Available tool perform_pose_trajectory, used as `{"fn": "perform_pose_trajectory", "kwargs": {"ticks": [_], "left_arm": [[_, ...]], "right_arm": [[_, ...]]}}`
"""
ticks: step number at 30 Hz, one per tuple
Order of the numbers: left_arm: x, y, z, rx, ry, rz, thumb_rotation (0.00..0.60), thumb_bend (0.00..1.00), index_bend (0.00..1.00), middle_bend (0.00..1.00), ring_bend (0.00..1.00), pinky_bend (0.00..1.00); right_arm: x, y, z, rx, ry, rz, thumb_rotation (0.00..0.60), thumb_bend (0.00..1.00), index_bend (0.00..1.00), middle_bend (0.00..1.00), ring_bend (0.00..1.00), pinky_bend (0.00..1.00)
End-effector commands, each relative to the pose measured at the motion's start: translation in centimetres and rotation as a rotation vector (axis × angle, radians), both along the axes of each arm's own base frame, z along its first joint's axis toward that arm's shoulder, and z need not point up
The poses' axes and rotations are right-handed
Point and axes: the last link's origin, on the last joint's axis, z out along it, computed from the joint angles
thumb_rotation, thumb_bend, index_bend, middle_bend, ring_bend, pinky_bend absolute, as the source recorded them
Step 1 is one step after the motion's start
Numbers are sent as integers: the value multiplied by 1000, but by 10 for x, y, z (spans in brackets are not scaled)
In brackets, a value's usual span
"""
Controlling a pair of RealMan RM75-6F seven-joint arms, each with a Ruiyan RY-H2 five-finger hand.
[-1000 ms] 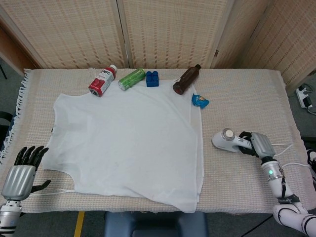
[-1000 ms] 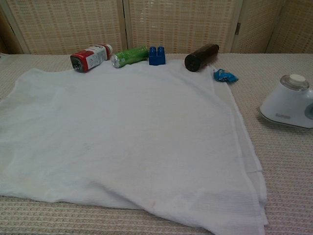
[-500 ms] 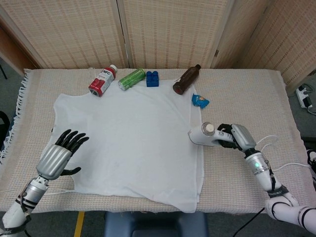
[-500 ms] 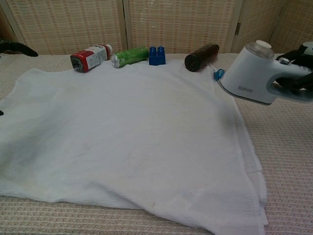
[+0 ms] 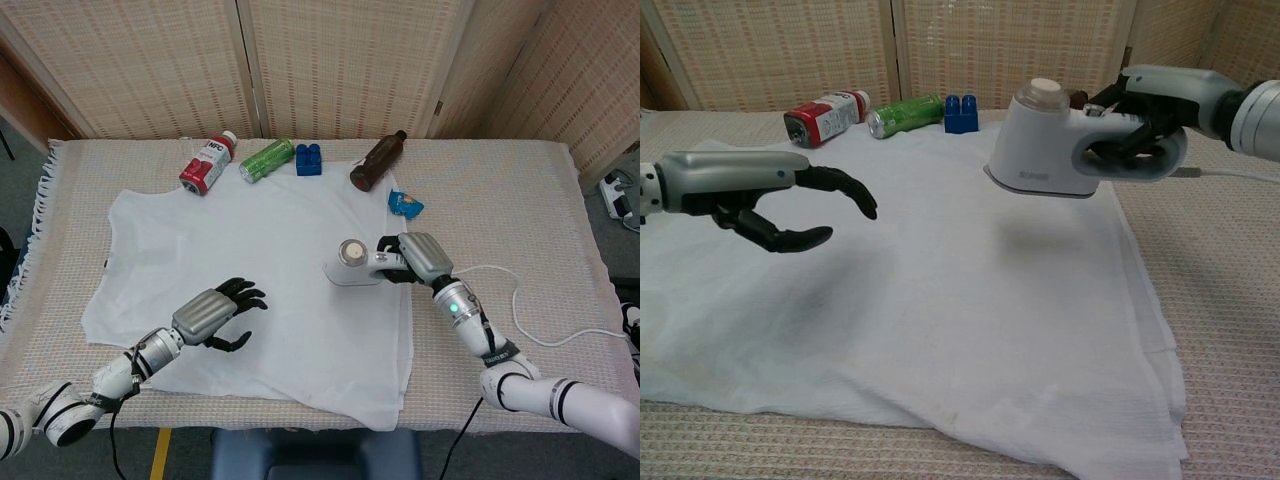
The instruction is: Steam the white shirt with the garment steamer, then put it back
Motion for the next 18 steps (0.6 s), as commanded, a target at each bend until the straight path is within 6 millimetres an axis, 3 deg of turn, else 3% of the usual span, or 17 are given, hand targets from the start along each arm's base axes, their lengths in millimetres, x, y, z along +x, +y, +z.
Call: {"fn": "perform_pose_trajectory", "kwargs": {"ticks": [1,9,18], "left_arm": [[-1,7,-21,-47,39,40,297,533,234,170,32,0],[-15,2,-39,-41,89,67,297,534,218,160,23,0],[-26,-6,-46,2,198,26,297,529,108,118,13,0]], "right_arm": [[10,-1,-13,9,18,20,600,523,853,882,819,926],[22,-3,-44,12,63,54,600,523,852,882,819,926],[29,-4,-75,6,128,96,600,525,852,882,819,926]]}}
